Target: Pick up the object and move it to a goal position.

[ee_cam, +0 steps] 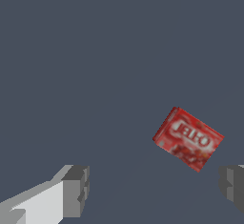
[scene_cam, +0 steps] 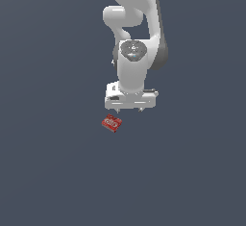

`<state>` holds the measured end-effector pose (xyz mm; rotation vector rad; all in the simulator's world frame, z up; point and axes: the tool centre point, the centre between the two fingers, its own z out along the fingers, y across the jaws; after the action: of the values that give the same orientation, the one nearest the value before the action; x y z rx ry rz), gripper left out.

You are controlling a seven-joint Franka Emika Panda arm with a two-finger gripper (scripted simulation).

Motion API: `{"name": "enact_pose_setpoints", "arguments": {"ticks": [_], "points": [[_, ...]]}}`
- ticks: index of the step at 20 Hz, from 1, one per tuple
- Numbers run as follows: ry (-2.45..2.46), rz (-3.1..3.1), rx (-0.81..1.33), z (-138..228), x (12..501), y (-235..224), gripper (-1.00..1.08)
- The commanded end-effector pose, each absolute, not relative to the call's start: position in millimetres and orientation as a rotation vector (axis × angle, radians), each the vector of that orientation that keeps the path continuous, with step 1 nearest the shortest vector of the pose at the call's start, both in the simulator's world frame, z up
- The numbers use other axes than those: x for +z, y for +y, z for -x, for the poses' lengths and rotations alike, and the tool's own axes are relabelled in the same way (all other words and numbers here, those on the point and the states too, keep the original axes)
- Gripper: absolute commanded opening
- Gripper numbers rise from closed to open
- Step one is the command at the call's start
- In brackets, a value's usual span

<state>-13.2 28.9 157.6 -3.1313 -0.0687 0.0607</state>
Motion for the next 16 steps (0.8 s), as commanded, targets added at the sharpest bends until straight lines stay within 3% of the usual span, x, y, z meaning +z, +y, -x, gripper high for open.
{"name": "enact_pose_setpoints", "arguments": {"ticks": [1, 16], "points": [[-0.069, 3.131, 0.061, 13.2, 157.6, 28.9, 1.00], [0.004, 3.110, 0.029, 7.0, 174.5, 18.5, 1.00]]}}
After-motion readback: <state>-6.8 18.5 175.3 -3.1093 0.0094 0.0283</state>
